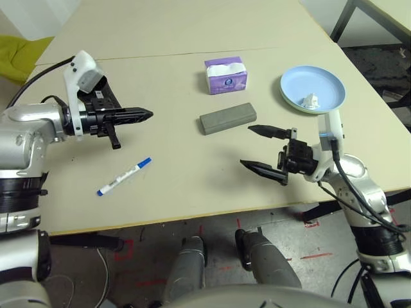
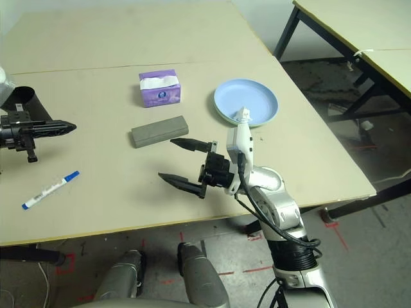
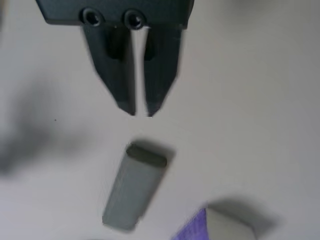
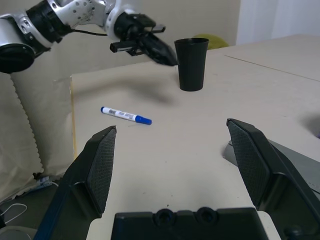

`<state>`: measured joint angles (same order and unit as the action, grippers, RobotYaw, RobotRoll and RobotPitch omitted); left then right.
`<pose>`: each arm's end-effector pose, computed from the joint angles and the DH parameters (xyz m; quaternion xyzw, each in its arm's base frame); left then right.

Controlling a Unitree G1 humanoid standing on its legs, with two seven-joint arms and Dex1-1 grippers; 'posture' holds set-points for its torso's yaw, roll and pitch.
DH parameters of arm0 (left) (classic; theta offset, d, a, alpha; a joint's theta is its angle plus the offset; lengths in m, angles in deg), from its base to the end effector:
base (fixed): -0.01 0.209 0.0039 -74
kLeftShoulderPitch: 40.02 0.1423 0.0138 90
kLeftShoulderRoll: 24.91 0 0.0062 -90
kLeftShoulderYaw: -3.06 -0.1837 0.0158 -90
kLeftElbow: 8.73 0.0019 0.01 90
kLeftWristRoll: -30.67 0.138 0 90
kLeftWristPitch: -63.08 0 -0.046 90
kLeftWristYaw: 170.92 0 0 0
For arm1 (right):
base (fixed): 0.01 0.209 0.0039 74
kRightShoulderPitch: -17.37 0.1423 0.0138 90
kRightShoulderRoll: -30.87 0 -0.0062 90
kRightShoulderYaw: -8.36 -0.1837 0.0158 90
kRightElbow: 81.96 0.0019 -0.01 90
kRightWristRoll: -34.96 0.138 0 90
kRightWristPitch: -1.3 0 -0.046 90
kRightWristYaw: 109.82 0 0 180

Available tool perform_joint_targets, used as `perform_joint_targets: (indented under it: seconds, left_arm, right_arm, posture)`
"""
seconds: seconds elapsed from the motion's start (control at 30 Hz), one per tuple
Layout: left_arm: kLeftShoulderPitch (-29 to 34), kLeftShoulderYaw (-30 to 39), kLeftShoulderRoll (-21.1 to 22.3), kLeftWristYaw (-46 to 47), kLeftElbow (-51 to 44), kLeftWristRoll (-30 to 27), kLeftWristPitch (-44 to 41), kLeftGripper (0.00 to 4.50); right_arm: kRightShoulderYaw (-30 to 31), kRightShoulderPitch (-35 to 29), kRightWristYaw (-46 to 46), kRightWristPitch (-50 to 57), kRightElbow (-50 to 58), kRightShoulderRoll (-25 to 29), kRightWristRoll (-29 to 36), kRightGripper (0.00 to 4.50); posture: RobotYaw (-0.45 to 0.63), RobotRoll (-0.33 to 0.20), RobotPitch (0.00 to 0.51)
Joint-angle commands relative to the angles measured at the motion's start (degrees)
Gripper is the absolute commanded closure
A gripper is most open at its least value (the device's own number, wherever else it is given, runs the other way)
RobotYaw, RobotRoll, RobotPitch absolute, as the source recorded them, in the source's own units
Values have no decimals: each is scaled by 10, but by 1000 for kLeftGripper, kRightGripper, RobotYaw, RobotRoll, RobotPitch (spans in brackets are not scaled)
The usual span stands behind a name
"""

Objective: Organize and tidy the items on the table.

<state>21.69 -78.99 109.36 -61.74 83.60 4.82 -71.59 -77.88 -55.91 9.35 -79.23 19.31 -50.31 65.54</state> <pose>0.2446 0.3202 0.2412 0.1255 0.2063 -0.4206 0.8745 0.2449 -0.1836 0.1444 -0.0341 -0.1271 0.6051 0.7852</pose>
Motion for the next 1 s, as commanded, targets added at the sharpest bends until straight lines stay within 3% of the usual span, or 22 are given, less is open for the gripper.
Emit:
perform_joint_targets:
  seconds: [0.03,0.27,0.37,0.5,1.0]
  left_arm:
    - [43,-21,65,-37,-44,3,-24,2510]
    - [146,-14,176,-87,-135,-14,-50,70]
    - [173,-15,198,-90,-150,-6,-36,26]
    - [176,-32,194,-67,-149,19,-7,26]
    - [165,-111,113,16,-98,126,86,26]
  right_arm:
    - [5,-3,0,1,4,2,-3,0]
    - [11,-2,3,-1,1,-5,-5,0]
    - [13,0,2,0,0,-8,-5,0]
    - [13,4,2,1,-1,-10,-4,0]
    - [10,11,4,6,6,-3,1,0]
  posture:
    - [-89,0,187]
    - [-82,0,188]
    - [-79,0,188]
    - [-80,0,186]
    - [-92,0,173]
